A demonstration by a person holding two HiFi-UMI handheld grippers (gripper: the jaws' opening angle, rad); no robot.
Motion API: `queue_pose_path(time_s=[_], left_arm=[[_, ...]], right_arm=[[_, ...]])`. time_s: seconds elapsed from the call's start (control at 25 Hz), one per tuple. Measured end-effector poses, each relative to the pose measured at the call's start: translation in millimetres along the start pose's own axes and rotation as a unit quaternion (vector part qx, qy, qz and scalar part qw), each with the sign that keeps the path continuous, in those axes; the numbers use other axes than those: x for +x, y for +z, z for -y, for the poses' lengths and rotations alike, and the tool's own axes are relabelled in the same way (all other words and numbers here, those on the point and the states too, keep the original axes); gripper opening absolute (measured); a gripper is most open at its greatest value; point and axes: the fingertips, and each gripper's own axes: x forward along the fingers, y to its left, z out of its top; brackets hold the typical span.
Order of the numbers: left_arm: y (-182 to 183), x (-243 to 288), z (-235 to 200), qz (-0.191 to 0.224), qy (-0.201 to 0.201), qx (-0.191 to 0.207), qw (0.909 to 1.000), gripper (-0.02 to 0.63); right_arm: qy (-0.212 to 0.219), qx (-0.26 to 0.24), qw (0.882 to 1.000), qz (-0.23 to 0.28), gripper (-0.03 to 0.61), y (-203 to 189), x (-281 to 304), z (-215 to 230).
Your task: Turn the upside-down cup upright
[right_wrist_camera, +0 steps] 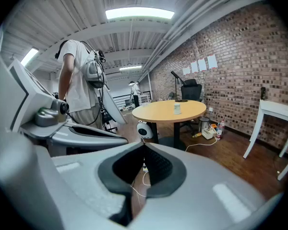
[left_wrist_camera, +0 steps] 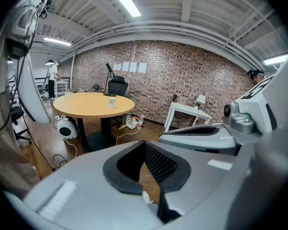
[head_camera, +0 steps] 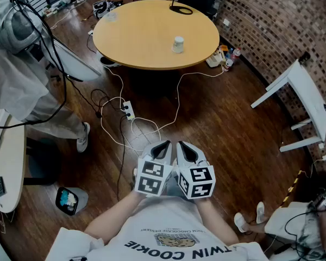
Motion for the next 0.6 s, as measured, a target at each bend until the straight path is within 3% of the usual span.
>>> queue_pose_path(time_s=[0.2, 0.6], left_arm=[[26, 58, -11, 0.006, 0.01, 0.001, 0.9999, 0.002], [106, 190, -46, -0.004, 0.068, -0.019, 0.9975, 0.002]], right_arm=[[0.013, -0.018, 1.0, 0.01, 0.003, 20, 43, 43], [0.071, -0.03, 0.997, 0.004, 0.003, 90, 136, 153]])
